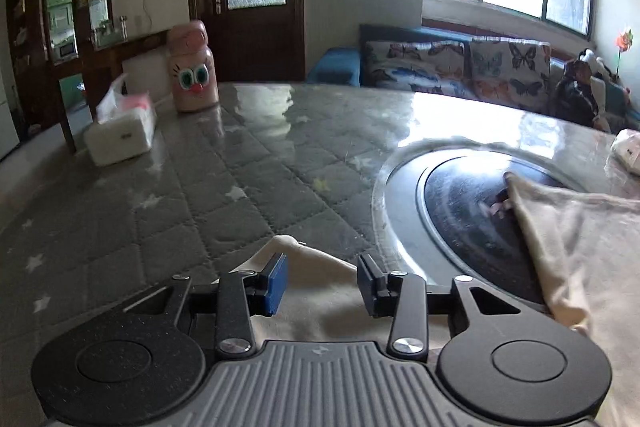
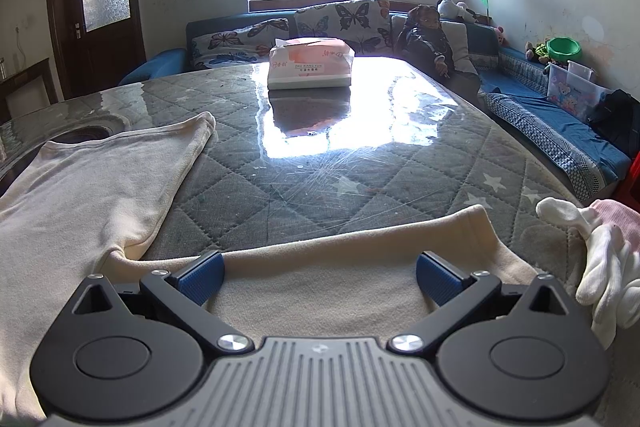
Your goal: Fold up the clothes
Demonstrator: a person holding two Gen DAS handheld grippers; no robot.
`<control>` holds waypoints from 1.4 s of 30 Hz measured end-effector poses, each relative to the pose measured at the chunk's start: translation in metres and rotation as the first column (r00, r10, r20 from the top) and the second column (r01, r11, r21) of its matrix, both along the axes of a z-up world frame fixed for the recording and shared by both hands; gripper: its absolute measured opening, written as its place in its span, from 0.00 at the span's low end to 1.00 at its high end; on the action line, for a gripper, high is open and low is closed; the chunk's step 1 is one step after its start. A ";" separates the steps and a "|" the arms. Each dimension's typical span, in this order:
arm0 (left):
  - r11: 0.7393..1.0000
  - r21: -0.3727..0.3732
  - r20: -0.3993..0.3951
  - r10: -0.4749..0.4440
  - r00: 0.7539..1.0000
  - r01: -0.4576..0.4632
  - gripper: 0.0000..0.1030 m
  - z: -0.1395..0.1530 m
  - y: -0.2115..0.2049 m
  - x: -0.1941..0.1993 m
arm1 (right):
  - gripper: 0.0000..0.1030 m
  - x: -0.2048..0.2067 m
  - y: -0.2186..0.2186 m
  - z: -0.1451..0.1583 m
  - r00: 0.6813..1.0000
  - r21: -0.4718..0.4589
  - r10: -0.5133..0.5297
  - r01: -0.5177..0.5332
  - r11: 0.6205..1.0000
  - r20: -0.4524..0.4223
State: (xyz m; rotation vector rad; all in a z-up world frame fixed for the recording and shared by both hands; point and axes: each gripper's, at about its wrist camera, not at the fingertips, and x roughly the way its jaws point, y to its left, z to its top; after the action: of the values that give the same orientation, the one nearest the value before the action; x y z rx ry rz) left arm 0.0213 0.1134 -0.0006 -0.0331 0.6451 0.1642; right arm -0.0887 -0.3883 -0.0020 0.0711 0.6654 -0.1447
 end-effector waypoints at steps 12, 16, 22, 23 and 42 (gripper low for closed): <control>0.983 0.151 -0.007 0.108 0.994 -0.106 0.42 -0.011 0.017 -0.005 | 1.00 0.000 0.000 0.000 1.000 0.001 0.000 0.000 1.000 0.001; 0.994 0.061 0.000 0.089 0.996 -0.089 0.40 0.004 0.007 -0.015 | 1.00 0.000 0.000 0.000 1.000 0.000 -0.001 0.001 1.000 0.002; 0.974 -0.115 0.067 -0.188 0.980 0.195 0.41 0.033 -0.055 -0.042 | 1.00 0.000 0.000 0.000 1.000 0.000 -0.001 0.001 1.000 0.002; 0.961 -0.137 0.077 -0.232 0.970 0.241 0.41 0.035 -0.065 -0.044 | 1.00 0.000 0.000 0.000 1.000 0.000 -0.001 0.001 1.000 0.002; 0.895 -0.270 -0.009 -0.372 0.928 0.356 0.37 -0.004 -0.113 -0.016 | 1.00 -0.002 -0.001 0.000 1.000 0.004 -0.001 0.001 1.000 0.005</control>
State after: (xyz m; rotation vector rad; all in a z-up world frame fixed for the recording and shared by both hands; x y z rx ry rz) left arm 0.0049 0.0008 -0.0041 -0.1636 0.7195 -0.2878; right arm -0.0907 -0.3888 -0.0022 0.0756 0.6603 -0.1445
